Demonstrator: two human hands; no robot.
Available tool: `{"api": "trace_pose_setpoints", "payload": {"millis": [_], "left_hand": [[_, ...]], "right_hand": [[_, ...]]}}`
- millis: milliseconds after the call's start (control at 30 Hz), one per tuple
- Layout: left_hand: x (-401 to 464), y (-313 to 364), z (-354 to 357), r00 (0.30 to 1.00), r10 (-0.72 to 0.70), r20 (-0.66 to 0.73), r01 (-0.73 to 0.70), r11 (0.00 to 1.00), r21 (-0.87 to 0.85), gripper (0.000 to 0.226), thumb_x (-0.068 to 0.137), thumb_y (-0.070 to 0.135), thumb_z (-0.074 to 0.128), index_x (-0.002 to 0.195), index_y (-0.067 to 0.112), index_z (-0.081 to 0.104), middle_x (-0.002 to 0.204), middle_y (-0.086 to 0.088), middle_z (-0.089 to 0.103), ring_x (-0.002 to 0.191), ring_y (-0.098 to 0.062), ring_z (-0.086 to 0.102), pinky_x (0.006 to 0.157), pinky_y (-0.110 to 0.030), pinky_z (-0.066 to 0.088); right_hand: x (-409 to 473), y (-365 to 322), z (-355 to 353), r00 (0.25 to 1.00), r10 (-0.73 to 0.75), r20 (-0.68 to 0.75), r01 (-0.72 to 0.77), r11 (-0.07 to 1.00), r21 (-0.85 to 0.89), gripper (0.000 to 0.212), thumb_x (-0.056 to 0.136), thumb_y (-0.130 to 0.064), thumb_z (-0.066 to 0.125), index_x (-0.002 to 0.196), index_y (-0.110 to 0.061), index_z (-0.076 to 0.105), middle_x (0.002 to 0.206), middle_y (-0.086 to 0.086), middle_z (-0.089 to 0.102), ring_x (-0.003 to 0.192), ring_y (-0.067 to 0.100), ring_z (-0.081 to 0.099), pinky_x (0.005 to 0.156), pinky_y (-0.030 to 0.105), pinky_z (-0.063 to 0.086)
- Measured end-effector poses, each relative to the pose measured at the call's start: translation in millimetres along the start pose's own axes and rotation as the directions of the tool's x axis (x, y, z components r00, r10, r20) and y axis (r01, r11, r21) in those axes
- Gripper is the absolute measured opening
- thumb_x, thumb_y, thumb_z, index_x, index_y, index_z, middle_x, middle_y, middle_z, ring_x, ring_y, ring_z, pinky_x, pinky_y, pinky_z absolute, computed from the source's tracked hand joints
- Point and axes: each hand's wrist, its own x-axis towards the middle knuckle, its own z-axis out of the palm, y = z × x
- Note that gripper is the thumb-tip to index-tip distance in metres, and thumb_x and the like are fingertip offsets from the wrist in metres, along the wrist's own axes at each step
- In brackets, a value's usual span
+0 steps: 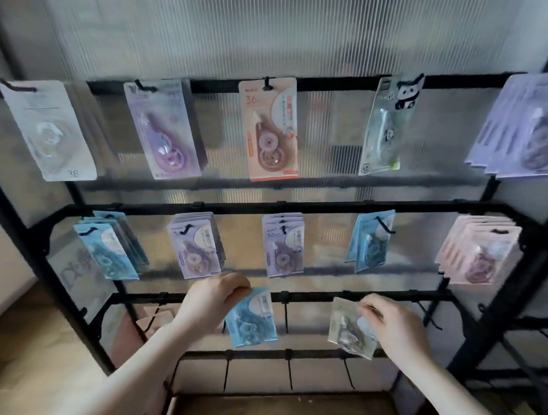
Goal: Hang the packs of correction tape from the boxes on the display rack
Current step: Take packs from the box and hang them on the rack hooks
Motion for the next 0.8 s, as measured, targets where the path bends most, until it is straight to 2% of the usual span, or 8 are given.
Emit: {"api": "trace_pose_setpoints", "payload": {"millis": [67,167,333,467,567,667,800], "left_hand": [[13.8,17.9,4.4,0.999,0.028,-0.018,-0.029,0.999,-0.031,0.025,0.085,0.037,0.052,0.09,0.017,0.067,0.085,0.005,0.068,0.071,-0.018,0.062,0.055,-0.026,0.041],[35.4,51.0,14.3,0.998,0.057,-0.023,-0.058,0.996,-0.071,0.039,0.083,0.05,0.042,0.089,0.02,0.066,0.085,0.006,0.066,0.071,-0.017,0.062,0.057,-0.03,0.047],[76.9,118.4,36.1,0.996,0.029,-0.083,-0.044,0.981,-0.191,0.026,0.083,0.037,0.053,0.087,0.017,0.068,0.085,0.007,0.069,0.073,-0.013,0.062,0.06,-0.034,0.051],[109.2,166.6,52.4,0.993,0.028,-0.119,-0.058,0.965,-0.256,0.017,0.084,0.029,0.06,0.086,0.015,0.069,0.086,0.007,0.069,0.075,-0.011,0.062,0.064,-0.033,0.052],[128.8,196.9,58.7,0.987,0.02,-0.159,-0.059,0.968,-0.243,0.013,0.086,0.026,0.064,0.088,0.015,0.07,0.089,0.004,0.07,0.076,-0.013,0.063,0.066,-0.036,0.052],[146.6,220.3,63.1,0.985,-0.009,-0.172,-0.031,0.973,-0.229,0.014,0.086,0.025,0.064,0.09,0.013,0.07,0.092,0.001,0.071,0.078,-0.017,0.064,0.067,-0.035,0.051],[165.1,234.1,72.2,0.991,-0.013,-0.132,-0.01,0.985,-0.173,0.019,0.089,0.028,0.059,0.093,0.013,0.069,0.095,-0.001,0.07,0.078,-0.018,0.062,0.061,-0.032,0.048]], "right_hand": [[2.4,12.4,-10.8,1.0,0.013,-0.01,-0.012,1.0,0.005,0.008,0.08,-0.015,0.072,0.075,-0.018,0.067,0.062,-0.007,0.065,0.052,0.015,0.058,0.045,0.029,0.041],[7.5,36.3,-31.4,0.999,0.032,-0.012,-0.032,0.999,-0.006,0.007,0.081,-0.016,0.07,0.075,-0.018,0.067,0.068,-0.007,0.066,0.055,0.012,0.054,0.044,0.018,0.029],[14.1,89.6,-62.4,0.997,0.055,0.059,-0.057,0.998,0.021,0.007,0.084,-0.017,0.066,0.078,-0.02,0.066,0.073,-0.009,0.066,0.064,0.017,0.061,0.055,0.032,0.044],[21.0,124.8,-80.4,0.998,0.022,0.059,-0.024,0.999,0.038,0.007,0.083,-0.015,0.067,0.077,-0.02,0.066,0.07,-0.009,0.066,0.061,0.016,0.061,0.054,0.033,0.044],[29.1,140.5,-91.2,0.997,0.003,0.076,-0.007,0.999,0.049,0.009,0.082,-0.014,0.068,0.075,-0.02,0.066,0.068,-0.009,0.065,0.059,0.013,0.06,0.054,0.03,0.043],[35.9,149.6,-97.1,0.998,-0.063,0.017,0.062,0.996,0.056,0.014,0.076,-0.009,0.073,0.071,-0.02,0.066,0.063,-0.009,0.065,0.054,0.012,0.059,0.049,0.028,0.044],[42.0,153.8,-99.4,0.996,-0.086,0.003,0.085,0.994,0.064,0.015,0.075,-0.01,0.073,0.071,-0.022,0.066,0.061,-0.009,0.064,0.051,0.01,0.058,0.047,0.028,0.044]]}}
